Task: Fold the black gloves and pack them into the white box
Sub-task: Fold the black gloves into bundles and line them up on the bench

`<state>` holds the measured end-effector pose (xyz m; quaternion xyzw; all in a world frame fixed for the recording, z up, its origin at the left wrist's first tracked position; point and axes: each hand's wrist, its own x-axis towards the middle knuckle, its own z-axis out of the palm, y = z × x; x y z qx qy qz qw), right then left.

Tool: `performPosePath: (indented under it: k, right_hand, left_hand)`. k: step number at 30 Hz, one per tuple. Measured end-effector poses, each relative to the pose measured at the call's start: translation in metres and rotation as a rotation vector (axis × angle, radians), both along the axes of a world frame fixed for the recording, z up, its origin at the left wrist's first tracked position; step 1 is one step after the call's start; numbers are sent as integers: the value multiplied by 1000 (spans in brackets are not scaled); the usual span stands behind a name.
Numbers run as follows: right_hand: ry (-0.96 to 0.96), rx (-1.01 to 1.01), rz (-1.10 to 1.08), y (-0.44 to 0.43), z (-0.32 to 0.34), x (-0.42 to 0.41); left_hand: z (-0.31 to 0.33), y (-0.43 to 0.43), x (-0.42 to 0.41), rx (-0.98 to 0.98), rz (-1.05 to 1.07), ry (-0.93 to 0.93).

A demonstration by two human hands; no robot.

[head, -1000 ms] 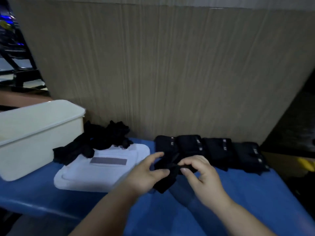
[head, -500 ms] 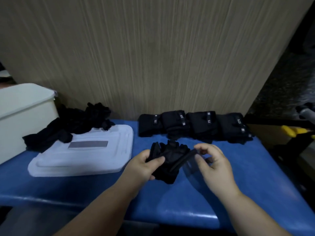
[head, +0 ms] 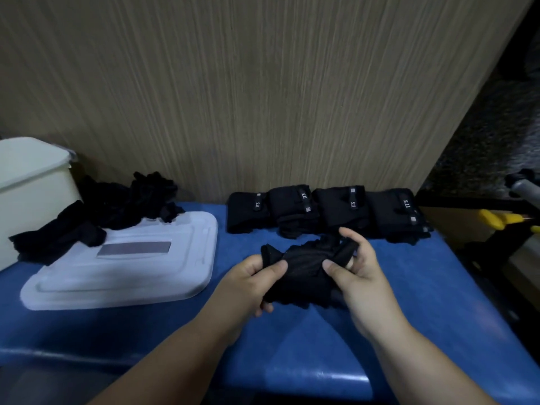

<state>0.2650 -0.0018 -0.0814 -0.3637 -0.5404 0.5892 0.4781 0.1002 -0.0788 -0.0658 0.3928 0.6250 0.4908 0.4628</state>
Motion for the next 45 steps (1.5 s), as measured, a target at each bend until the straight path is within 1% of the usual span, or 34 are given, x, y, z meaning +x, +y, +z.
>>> performPosePath:
  k: [3,7,10,13,16,20,22,25,31,36,41,45]
  right_hand:
    - [-2,-37,-8,3,-1,0]
    - [30,-82,-47,8,0,1]
    - [66,-108,-64,10,0,2]
    - [50,-69,-109,9,-3,3]
    - [47,-38,-129,8,-3,5]
    - [69,-8,5,7,1,11]
    - [9,51,91,7,-1,12]
    - [-149,132,192,6,-3,14]
    - [-374,261,330,1,-2,15]
    - [-485,415,269,1,-1,13]
    - [-622,540,327,4,-5,16]
    - [-684,547,233,4,-7,16]
  left_hand:
    - [-2,1,-3,-2,-37,-46]
    - [2,1,-6,98,-152,-110]
    - [2,-1,-7,127,-276,-55]
    - [-1,-1,-3,135,-242,20]
    - [-5,1,0,157,-188,6]
    - [-1,4,-1,163,-106,27]
    - [-1,6,-2,162,-68,57]
    - [-1,7,-2,169,-52,75]
    - [3,7,2,229,-2,25]
    - [1,7,6,203,43,14]
    - [-3,10,3,184,62,-27]
    - [-6,10,2,145,34,20]
